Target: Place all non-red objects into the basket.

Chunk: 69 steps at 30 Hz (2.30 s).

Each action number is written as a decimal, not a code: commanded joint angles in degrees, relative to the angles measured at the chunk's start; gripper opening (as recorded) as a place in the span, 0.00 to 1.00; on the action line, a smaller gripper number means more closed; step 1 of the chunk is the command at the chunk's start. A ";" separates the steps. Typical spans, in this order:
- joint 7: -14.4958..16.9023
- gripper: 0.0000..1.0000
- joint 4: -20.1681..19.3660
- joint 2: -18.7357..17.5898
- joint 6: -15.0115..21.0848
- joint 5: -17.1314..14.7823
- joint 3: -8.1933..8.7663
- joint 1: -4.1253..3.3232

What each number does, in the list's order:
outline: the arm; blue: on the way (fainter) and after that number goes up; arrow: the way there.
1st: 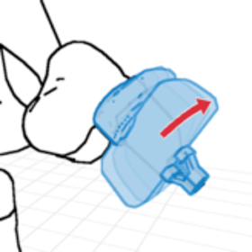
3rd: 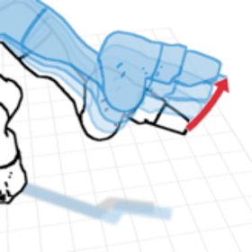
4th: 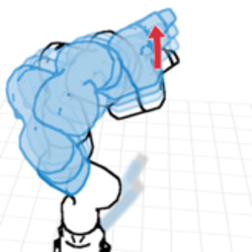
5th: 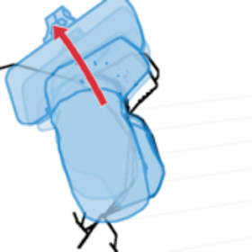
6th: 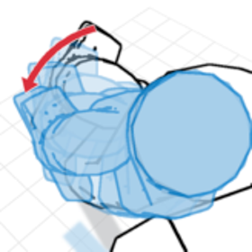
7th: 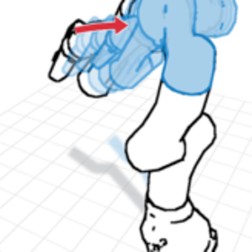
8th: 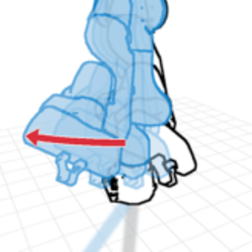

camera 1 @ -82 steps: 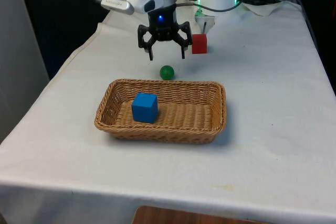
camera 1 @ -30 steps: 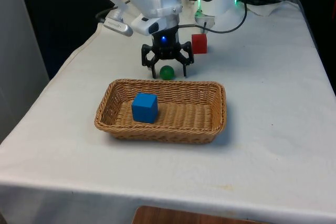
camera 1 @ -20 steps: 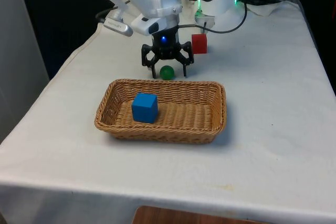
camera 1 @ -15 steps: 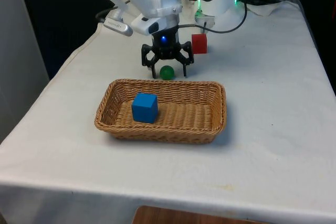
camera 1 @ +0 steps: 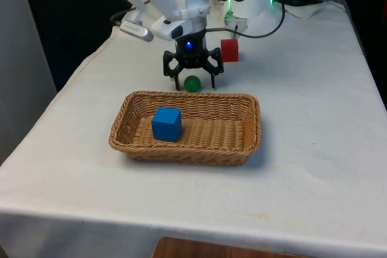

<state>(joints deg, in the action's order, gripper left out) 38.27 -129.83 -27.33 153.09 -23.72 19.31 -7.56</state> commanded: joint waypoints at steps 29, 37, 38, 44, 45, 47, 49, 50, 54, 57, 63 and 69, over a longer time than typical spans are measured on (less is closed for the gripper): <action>0.00 0.00 -0.11 0.86 -0.40 -0.06 0.11 0.00; 0.06 0.00 0.00 0.63 -0.34 -0.17 0.06 0.11; 0.00 0.00 0.06 0.57 -0.29 -0.17 0.00 0.11; 0.00 0.00 0.06 0.46 -0.23 0.00 0.11 0.00; -0.11 0.00 0.00 0.80 -0.52 0.06 0.23 -0.06; -0.34 0.00 -0.17 1.55 -0.92 0.40 0.57 -0.23; -0.57 0.00 -0.40 2.75 -1.60 0.86 1.03 -0.40; -0.63 0.00 -0.46 3.15 -1.95 1.03 1.15 -0.46; -0.86 0.00 -0.63 4.53 -2.86 1.60 1.49 -0.57; -1.20 0.00 -0.92 6.07 -3.90 2.18 1.78 -0.52; -0.69 0.00 -0.97 8.54 -5.50 2.06 1.49 0.00; -2.35 0.00 -1.20 12.03 -8.25 4.70 2.52 -0.34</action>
<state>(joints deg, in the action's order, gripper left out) 36.84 -130.81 -15.64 145.07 -20.17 21.26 -7.56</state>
